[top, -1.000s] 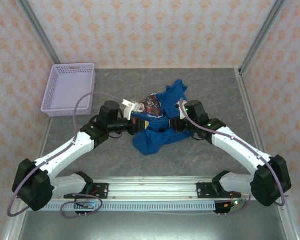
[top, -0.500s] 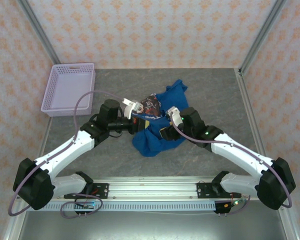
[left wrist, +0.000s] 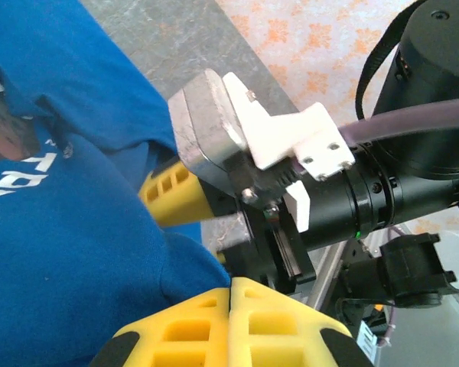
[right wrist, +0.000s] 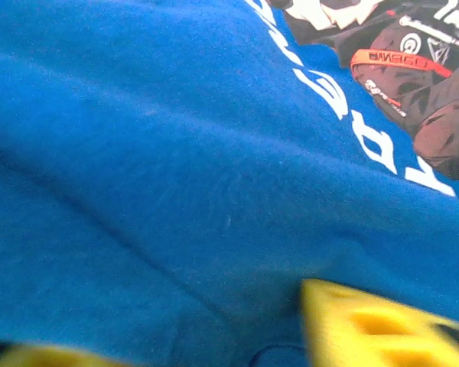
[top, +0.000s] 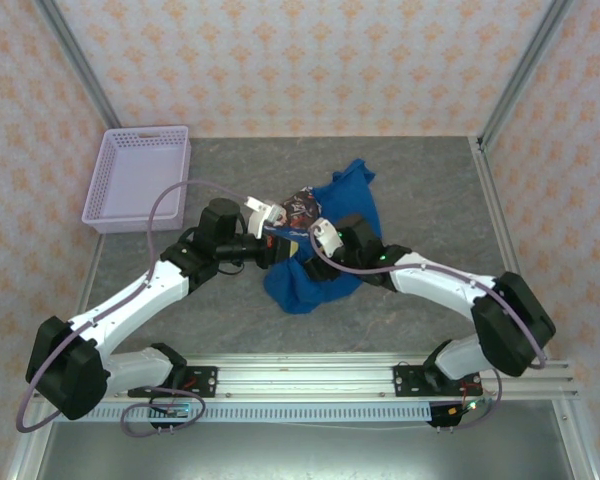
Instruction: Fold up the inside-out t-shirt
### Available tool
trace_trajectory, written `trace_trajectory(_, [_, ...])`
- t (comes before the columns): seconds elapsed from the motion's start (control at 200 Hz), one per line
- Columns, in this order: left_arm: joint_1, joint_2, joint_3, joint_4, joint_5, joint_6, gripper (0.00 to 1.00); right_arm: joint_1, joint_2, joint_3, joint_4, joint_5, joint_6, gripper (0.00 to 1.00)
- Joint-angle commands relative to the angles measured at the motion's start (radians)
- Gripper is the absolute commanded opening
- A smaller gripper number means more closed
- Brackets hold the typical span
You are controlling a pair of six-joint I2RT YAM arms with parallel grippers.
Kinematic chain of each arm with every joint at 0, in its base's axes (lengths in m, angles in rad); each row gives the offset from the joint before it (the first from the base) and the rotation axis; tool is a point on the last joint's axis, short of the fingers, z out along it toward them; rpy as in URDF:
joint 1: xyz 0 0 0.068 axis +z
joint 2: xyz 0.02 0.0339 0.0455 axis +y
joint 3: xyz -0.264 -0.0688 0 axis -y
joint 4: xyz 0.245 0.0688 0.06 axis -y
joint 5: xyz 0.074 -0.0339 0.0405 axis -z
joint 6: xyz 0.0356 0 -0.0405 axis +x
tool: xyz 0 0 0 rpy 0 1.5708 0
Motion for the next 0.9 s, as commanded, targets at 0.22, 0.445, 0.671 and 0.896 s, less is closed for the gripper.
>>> trace_trajectory(0.22, [0.011,-0.008,0.049,-0.269,-0.677,0.01,0.03,-0.03,-0.094,-0.016,0.148,-0.366,0.333,0.0])
trace_trajectory(0.445, [-0.031,-0.004,0.065,-0.327,-0.727,0.034,0.31,-0.034,-0.061,-0.025,0.274,-0.334,0.523,0.0])
trace_trajectory(0.671, [-0.151,-0.122,-0.002,-0.276,-0.675,0.043,0.44,-0.065,-0.014,-0.008,0.32,-0.297,0.646,0.0])
trace_trajectory(0.896, [-0.172,-0.023,-0.013,-0.132,-0.511,0.044,0.45,-0.097,-0.029,-0.041,0.385,-0.327,0.715,0.0])
